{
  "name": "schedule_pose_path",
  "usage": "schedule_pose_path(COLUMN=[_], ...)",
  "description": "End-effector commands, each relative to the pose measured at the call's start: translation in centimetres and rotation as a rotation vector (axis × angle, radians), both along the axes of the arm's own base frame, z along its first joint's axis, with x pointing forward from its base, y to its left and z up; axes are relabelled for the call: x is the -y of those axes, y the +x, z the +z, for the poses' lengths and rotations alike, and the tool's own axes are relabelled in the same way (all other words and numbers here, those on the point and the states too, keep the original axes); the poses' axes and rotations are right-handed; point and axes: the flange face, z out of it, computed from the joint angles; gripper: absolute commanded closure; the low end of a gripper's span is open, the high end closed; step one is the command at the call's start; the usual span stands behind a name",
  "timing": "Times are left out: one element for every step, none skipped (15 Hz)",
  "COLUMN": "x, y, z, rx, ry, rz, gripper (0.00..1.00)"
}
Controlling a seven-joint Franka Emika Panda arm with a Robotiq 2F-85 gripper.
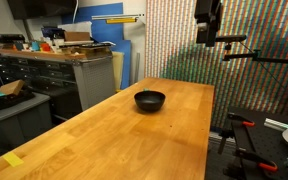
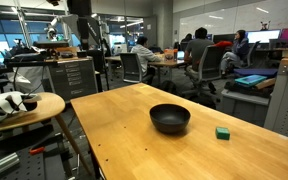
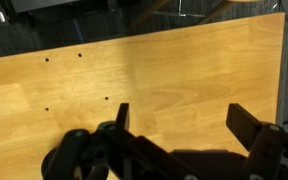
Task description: Put the block in the bowl
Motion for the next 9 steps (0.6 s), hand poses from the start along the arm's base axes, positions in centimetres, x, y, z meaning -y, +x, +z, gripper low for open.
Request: schedule_pose_path(x=[1.8,2.6,3.6,4.4,5.4,6.5,7.4,8.5,9.5], y=[4.5,5.7,6.9,7.9,9.1,10.3,11.4,12.6,13.8], z=[1.3,1.4,1.6,1.8,1.9,1.9,1.9,1.6,1.4], rx=[0.013,0.022,0.025,0.031,0.036,0.049,0.059,0.067,0.084], ry=[-0.017,-0.022,-0.03,-0.033,-0.039,-0.047,-0.05,-0.058,-0.058], rz=[-0.079,-0.098,-0.115,-0.129,-0.148,-0.17,-0.187,-0.209,-0.232], gripper=[0.0,0.0,0.0,0.0,0.0,0.0,0.0,0.0,0.0])
